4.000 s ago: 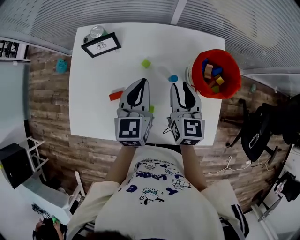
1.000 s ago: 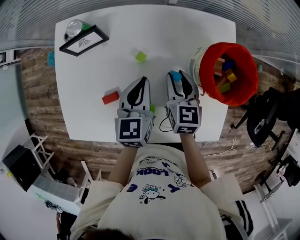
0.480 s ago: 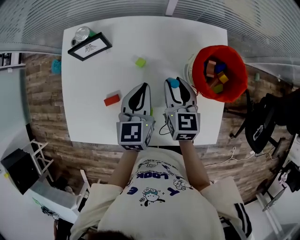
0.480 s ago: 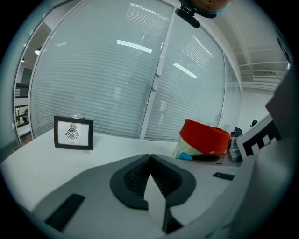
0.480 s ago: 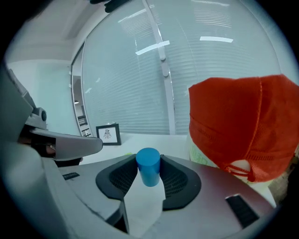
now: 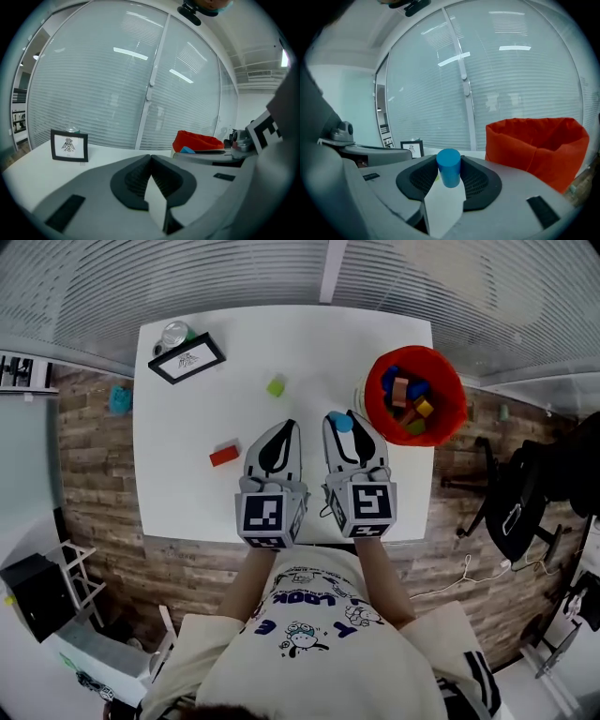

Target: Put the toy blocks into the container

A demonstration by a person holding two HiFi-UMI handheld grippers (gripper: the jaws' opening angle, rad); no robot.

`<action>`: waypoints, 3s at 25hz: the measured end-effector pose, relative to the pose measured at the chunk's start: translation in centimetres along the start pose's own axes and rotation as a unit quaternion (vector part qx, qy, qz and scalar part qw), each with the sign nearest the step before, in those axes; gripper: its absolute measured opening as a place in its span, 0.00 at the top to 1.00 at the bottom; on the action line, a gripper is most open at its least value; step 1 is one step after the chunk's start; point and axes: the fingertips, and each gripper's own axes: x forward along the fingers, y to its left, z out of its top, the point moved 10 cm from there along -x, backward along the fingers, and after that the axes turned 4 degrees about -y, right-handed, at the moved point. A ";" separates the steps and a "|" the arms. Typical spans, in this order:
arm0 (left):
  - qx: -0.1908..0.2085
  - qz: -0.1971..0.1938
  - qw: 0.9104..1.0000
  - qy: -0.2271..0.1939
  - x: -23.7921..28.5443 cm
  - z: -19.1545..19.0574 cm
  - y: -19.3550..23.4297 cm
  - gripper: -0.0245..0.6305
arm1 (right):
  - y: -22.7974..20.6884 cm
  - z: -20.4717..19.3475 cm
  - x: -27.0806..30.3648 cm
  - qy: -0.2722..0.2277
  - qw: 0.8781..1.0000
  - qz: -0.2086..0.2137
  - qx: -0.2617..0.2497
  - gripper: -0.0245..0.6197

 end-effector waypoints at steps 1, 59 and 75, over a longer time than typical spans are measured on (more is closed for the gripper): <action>0.002 -0.001 1.000 -0.003 0.0 0.2 -0.2 0.91 | -0.1 0.3 -0.2 -0.006 1.000 0.000 0.000 0.71; 0.060 -0.110 0.992 -0.029 5.0 2.8 -10.4 0.91 | -10.6 5.1 -6.2 -0.072 0.986 -0.148 0.014 0.70; 0.053 -0.080 0.995 -0.039 3.8 3.6 -9.4 0.92 | -9.2 5.4 -6.6 -0.086 0.988 -0.124 0.014 0.70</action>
